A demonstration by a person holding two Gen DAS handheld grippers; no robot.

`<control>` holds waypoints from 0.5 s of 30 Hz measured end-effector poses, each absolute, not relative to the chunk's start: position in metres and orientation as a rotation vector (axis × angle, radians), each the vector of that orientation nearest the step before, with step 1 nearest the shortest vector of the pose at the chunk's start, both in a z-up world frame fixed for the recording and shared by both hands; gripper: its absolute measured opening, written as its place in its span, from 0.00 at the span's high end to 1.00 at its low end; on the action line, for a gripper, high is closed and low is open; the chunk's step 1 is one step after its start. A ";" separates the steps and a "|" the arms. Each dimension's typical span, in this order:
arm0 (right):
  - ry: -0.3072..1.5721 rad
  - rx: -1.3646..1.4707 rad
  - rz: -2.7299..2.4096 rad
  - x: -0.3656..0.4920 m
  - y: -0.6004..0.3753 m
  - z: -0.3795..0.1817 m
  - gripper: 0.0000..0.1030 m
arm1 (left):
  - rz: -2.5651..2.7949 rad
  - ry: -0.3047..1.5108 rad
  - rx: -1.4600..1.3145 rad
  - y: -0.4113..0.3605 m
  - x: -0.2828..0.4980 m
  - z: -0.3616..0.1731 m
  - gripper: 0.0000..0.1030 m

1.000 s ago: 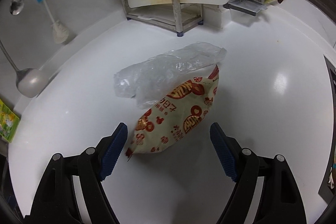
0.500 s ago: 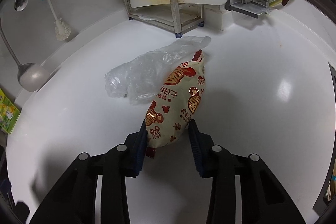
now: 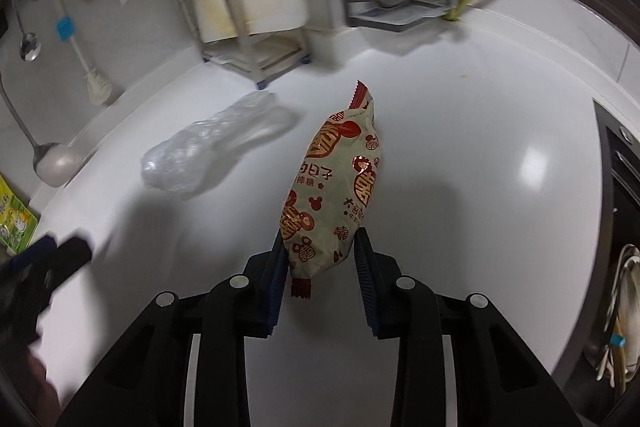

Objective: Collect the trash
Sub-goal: 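Grasp the snack wrapper with the right tool while the left tool grasps the clear plastic bag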

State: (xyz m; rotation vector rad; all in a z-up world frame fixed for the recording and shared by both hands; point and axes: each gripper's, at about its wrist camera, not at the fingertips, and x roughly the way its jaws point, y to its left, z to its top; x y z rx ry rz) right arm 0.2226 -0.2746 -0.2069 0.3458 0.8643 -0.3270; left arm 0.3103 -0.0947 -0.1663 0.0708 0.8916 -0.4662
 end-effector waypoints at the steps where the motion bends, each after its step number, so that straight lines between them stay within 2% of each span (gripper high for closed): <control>1: 0.863 0.348 -0.332 0.219 -0.278 -0.206 0.69 | -0.464 0.891 0.068 -0.101 0.315 -0.167 0.07; 9: 0.841 0.361 -0.359 0.197 -0.298 -0.196 0.69 | -0.438 0.880 0.040 -0.148 0.350 -0.167 0.07; 15: 0.830 0.375 -0.359 0.185 -0.302 -0.194 0.69 | -0.398 0.922 0.076 -0.172 0.369 -0.186 0.07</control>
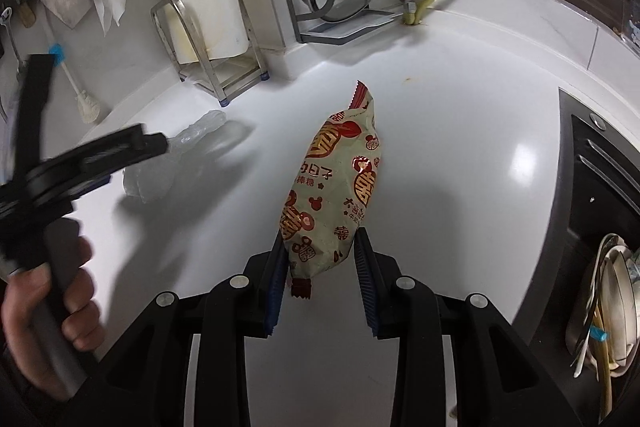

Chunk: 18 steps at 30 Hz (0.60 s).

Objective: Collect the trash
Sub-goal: 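Grasp the snack wrapper with the right tool while the left tool grasps the clear plastic bag, then carry the plastic bag and snack wrapper over the grey bin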

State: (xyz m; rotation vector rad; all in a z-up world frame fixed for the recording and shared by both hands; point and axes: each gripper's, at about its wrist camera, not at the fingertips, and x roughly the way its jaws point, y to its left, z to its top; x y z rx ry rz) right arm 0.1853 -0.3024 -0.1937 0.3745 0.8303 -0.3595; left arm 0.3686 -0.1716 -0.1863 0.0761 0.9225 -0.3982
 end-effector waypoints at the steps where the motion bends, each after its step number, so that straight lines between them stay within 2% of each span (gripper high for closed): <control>1: 0.827 0.378 -0.359 0.184 -0.303 -0.193 0.69 | -0.388 0.934 0.084 -0.175 0.371 -0.191 0.07; 3: 0.825 0.378 -0.358 0.181 -0.303 -0.192 0.69 | -0.369 0.961 0.096 -0.179 0.375 -0.200 0.08; 4: 0.827 0.374 -0.358 0.181 -0.302 -0.192 0.69 | -0.358 0.973 0.100 -0.180 0.376 -0.204 0.12; 5: 0.832 0.362 -0.361 0.180 -0.301 -0.193 0.69 | -0.353 0.994 0.102 -0.182 0.378 -0.208 0.23; 6: 0.834 0.356 -0.363 0.180 -0.301 -0.193 0.69 | -0.352 1.001 0.105 -0.183 0.378 -0.210 0.24; 9: 0.841 0.351 -0.366 0.177 -0.301 -0.196 0.69 | -0.354 0.977 0.132 -0.185 0.376 -0.211 0.38; 11: 0.847 0.357 -0.367 0.176 -0.303 -0.197 0.69 | -0.361 0.971 0.140 -0.185 0.376 -0.210 0.52; 13: 0.852 0.363 -0.367 0.173 -0.304 -0.199 0.69 | -0.366 0.971 0.136 -0.184 0.375 -0.209 0.59; 18: 0.856 0.366 -0.361 0.166 -0.302 -0.199 0.69 | -0.382 0.968 0.119 -0.176 0.365 -0.202 0.66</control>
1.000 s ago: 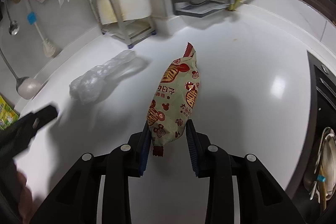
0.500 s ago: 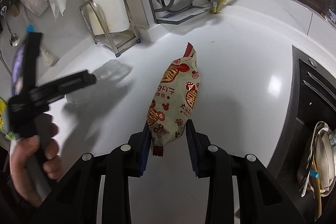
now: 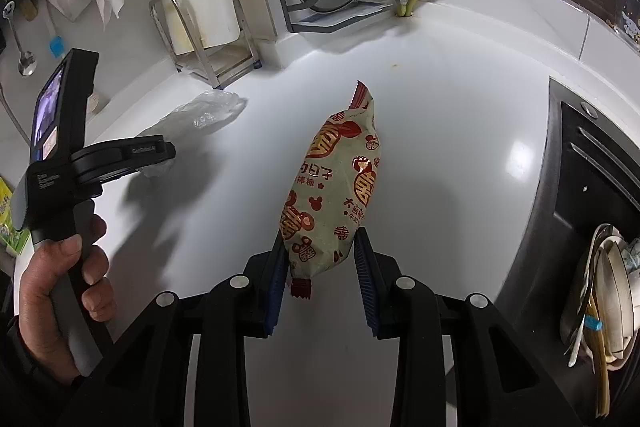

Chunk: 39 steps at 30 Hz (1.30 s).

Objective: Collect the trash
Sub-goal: 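Carry the plastic bag and snack wrapper over the grey bin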

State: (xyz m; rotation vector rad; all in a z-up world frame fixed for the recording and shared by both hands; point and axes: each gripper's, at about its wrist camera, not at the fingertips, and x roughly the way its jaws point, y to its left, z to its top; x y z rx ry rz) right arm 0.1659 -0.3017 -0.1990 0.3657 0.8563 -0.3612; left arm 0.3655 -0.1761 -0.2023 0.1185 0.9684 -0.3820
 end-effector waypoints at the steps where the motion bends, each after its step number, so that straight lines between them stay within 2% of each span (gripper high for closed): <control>1: 0.856 0.366 -0.359 0.164 -0.301 -0.198 0.69 | -0.384 0.960 0.118 -0.173 0.361 -0.199 0.66; 8: 0.851 0.365 -0.334 0.147 -0.292 -0.187 0.69 | -0.391 0.897 0.136 -0.146 0.315 -0.170 0.66; 23: 0.860 0.294 -0.141 0.067 -0.258 -0.148 0.69 | -0.305 0.876 0.149 -0.075 0.181 -0.106 0.66; 39: 0.953 0.190 0.067 -0.065 -0.261 -0.149 0.69 | -0.237 0.925 0.130 -0.065 0.013 -0.100 0.66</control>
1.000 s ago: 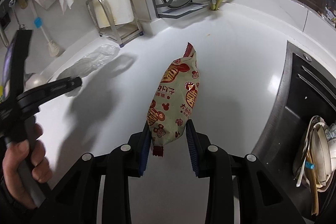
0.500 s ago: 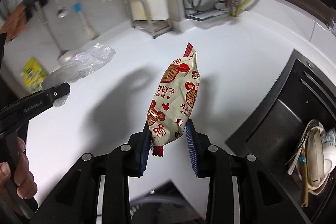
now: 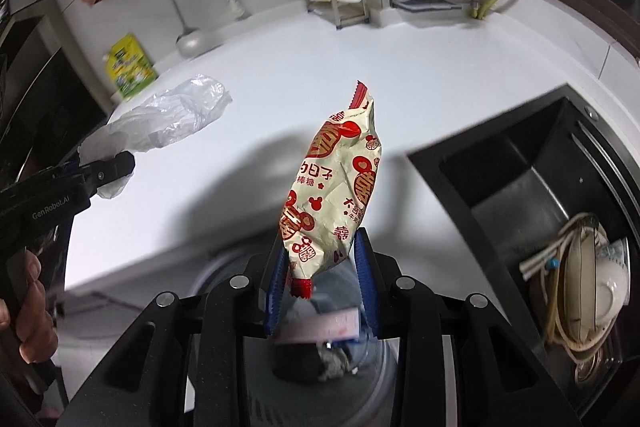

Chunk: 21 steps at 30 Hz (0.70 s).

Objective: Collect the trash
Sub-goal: 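Carry the plastic bag and snack wrapper over the grey bin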

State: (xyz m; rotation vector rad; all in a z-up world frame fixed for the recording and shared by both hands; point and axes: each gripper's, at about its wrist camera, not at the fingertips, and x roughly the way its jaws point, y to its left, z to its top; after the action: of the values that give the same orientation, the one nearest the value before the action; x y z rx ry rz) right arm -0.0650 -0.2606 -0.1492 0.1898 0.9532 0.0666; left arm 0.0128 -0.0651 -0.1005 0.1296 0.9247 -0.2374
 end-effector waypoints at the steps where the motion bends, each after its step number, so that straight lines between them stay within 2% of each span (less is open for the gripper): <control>1: 0.957 0.188 0.075 -0.072 -0.262 -0.150 0.69 | -0.237 0.925 0.127 -0.067 0.006 -0.101 0.66; 21: 0.997 0.108 0.250 -0.153 -0.244 -0.159 0.69 | -0.234 1.004 0.134 -0.086 -0.108 -0.135 0.66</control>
State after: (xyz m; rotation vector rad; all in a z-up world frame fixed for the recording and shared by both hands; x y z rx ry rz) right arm -0.1532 -0.2439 -0.1594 0.1082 0.9970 0.2501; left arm -0.1079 -0.0860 -0.1346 0.1341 1.0043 -0.2343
